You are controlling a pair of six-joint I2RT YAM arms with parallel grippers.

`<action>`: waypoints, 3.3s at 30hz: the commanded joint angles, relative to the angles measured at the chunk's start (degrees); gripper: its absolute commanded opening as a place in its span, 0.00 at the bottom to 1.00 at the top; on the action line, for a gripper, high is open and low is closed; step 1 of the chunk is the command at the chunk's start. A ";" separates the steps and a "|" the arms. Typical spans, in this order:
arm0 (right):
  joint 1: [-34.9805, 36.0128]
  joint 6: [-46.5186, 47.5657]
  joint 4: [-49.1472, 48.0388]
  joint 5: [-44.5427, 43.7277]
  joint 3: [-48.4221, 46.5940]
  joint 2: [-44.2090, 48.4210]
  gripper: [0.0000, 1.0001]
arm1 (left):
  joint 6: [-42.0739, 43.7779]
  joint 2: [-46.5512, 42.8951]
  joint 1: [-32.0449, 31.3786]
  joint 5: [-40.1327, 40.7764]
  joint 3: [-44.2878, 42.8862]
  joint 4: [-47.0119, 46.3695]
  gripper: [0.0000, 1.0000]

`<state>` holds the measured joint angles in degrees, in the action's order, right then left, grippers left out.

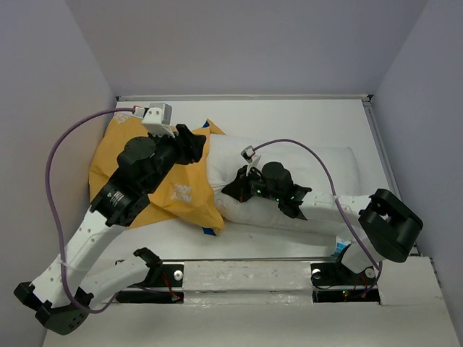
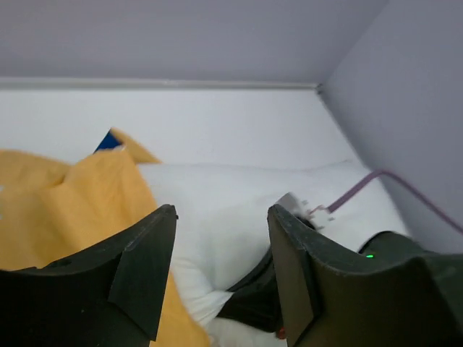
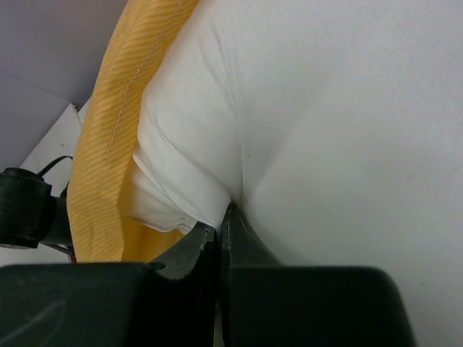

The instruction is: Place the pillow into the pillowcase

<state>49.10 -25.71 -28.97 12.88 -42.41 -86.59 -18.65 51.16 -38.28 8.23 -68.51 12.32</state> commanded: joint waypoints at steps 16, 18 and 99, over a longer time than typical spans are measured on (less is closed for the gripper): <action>0.82 0.67 6.47 -4.97 1.11 -0.34 0.00 | 0.20 6.94 1.10 0.30 16.13 6.14 0.06; 0.82 0.75 6.56 -5.15 0.84 -0.78 0.00 | 0.11 6.50 0.84 -1.80 16.13 3.78 0.00; 19.37 -7.63 30.27 -40.05 3.23 27.70 0.71 | 4.84 15.37 0.66 -8.17 -2.83 -3.56 0.78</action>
<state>67.81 -41.78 -5.04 -28.38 -33.19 -58.48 -19.22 68.36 -42.54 -11.14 -63.81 1.50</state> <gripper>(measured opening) 0.551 0.796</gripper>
